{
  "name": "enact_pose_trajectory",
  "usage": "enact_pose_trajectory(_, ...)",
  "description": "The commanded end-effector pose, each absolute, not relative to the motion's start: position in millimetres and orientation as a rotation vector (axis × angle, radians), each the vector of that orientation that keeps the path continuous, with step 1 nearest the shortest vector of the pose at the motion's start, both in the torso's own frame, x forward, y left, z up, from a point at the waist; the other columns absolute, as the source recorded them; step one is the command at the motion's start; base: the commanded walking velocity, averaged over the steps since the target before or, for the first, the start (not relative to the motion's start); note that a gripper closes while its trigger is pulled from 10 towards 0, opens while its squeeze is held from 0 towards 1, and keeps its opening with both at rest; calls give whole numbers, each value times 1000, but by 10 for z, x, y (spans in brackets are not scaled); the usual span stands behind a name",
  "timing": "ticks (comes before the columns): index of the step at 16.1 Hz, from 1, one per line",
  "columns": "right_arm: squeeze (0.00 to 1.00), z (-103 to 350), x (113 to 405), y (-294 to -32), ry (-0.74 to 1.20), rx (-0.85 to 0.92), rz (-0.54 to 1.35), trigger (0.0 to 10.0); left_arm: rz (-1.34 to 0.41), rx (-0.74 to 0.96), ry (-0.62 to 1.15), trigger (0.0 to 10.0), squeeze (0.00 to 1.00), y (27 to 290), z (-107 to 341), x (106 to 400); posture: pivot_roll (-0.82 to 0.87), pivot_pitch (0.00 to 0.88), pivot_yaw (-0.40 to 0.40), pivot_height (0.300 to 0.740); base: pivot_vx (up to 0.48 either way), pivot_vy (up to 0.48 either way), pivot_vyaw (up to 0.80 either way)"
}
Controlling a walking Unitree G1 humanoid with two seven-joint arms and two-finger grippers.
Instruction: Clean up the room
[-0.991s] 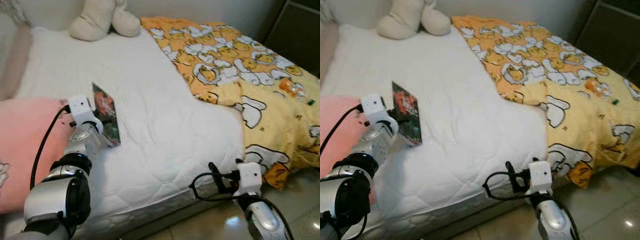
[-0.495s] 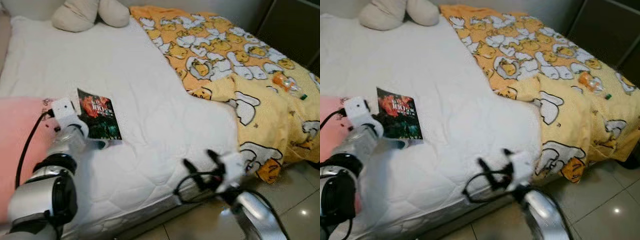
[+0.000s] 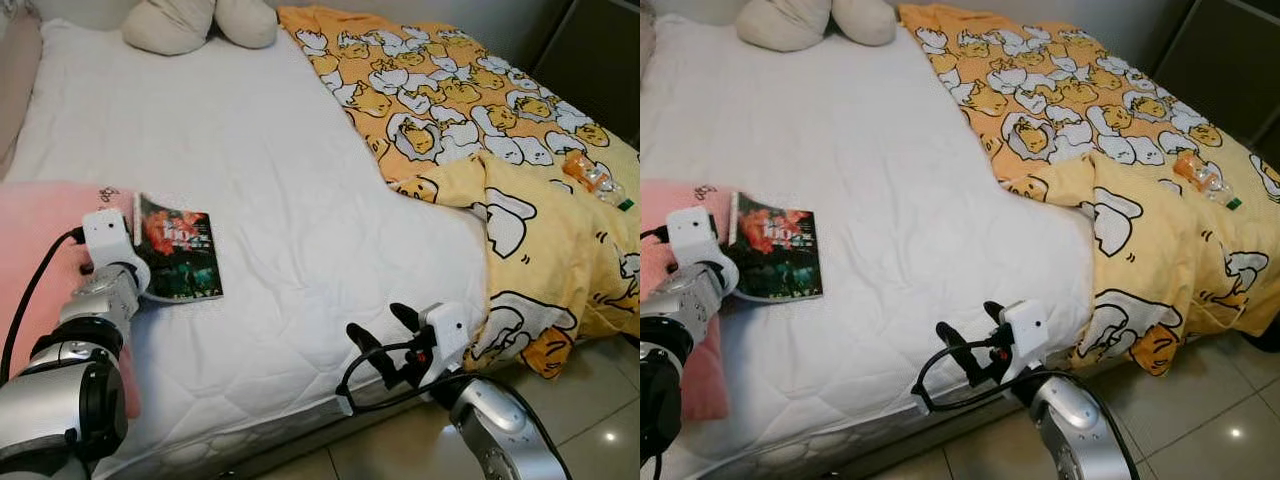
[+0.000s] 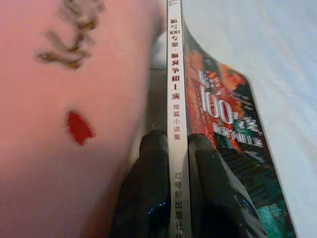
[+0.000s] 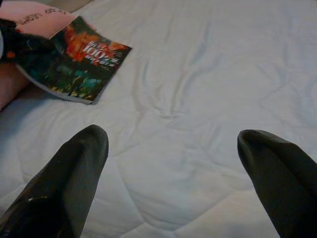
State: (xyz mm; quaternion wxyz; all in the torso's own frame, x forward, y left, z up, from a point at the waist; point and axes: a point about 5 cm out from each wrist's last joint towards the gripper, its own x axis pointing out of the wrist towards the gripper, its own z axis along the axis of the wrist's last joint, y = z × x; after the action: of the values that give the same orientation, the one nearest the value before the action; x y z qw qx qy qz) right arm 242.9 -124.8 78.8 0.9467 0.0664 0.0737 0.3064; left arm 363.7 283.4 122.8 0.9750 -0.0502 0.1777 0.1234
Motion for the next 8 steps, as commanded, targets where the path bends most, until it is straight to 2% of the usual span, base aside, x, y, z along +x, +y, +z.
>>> enact_pose_trajectory(1,0,697,2373,-1281,194,143,619,10000,167,-62,389,0,0,2696,1192,3669,139,131,-98,740,0,0,0)
enact_pose_trajectory(5,0,648,2338,-1237,218,151,625,10000,98,16,557,0,0,2570,876,3542,135,139,-97,740,0,0,0)
enact_pose_trajectory(8,0,649,2363,-1275,226,142,616,10000,165,-52,643,0,0,2588,707,3431,125,138,-86,740,0,0,0)
